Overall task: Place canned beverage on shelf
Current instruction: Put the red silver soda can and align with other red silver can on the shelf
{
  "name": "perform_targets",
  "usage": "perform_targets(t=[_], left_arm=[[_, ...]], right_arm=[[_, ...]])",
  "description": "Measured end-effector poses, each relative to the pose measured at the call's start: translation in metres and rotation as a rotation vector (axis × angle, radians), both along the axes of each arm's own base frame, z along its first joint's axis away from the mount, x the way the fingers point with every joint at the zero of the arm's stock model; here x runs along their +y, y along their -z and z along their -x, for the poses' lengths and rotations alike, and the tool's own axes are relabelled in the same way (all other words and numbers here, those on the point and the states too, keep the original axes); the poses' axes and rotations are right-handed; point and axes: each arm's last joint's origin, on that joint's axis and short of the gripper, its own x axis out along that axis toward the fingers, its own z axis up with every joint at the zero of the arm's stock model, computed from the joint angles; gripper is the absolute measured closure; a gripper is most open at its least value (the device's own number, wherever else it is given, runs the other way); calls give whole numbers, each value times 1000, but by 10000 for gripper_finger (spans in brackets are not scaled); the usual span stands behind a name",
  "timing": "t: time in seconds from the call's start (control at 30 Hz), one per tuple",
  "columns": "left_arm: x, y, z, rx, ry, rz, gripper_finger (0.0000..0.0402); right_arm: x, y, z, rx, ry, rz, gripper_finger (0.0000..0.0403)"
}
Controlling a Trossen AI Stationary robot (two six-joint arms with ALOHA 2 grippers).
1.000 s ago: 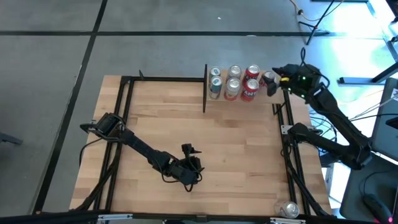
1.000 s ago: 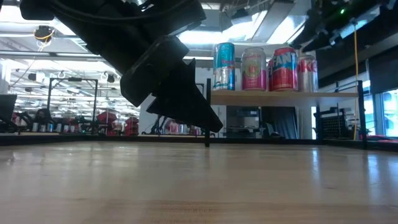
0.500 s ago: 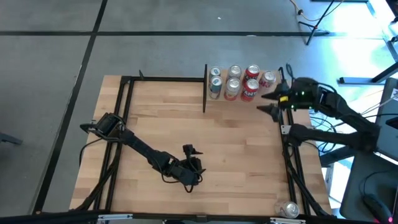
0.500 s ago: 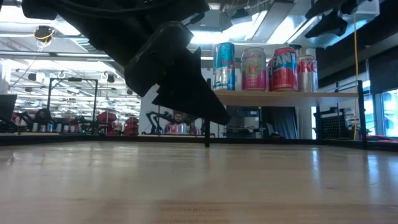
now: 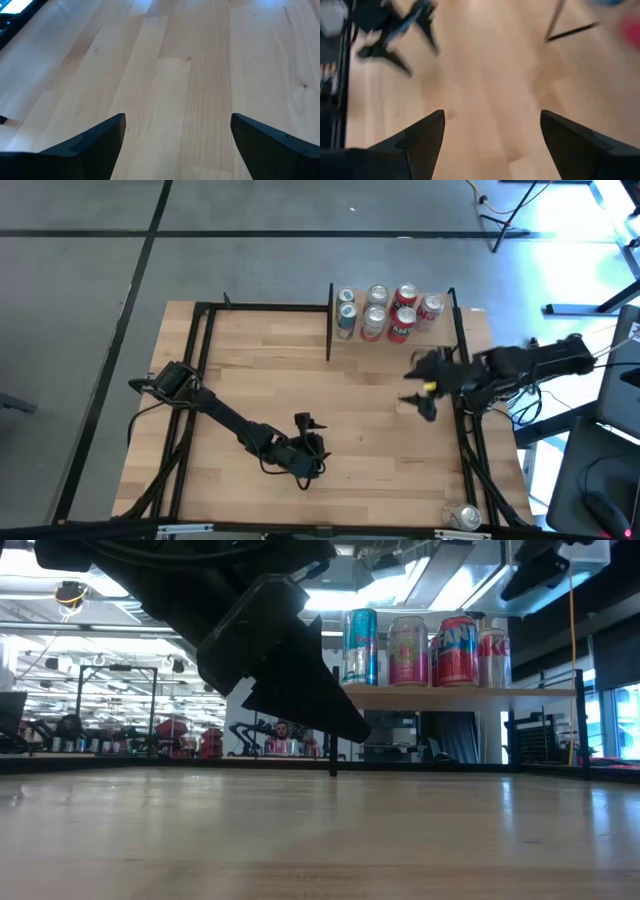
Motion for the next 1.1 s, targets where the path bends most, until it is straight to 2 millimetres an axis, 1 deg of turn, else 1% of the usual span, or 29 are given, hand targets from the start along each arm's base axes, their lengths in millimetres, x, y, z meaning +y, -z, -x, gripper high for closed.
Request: perform_targets(t=[0.1,0.23,0.43,0.57,0.73,0.83,0.9,1.1], left_arm=[[-1,0,1,2,4,0,53],[-3,0,2,3,12,1,53],[-9,0,4,1,25,7,53],[-14,-1,5,-10,42,21,53],[-20,-4,1,-39,133,122,53],[-24,-6,-2,-94,146,152,52],[-28,-4,-3,-117,166,154,52],[-37,0,-7,-147,294,198,52]], right_arm=[[23,8,-10,81,-53,-25,91],[58,17,-18,165,-102,-60,91],[112,25,-18,256,-140,-98,91],[141,23,-8,326,-115,-141,91],[173,19,13,438,-57,-277,91],[188,20,27,486,-1,-348,91],[196,22,37,530,48,-394,91],[218,34,63,618,179,-458,91]])
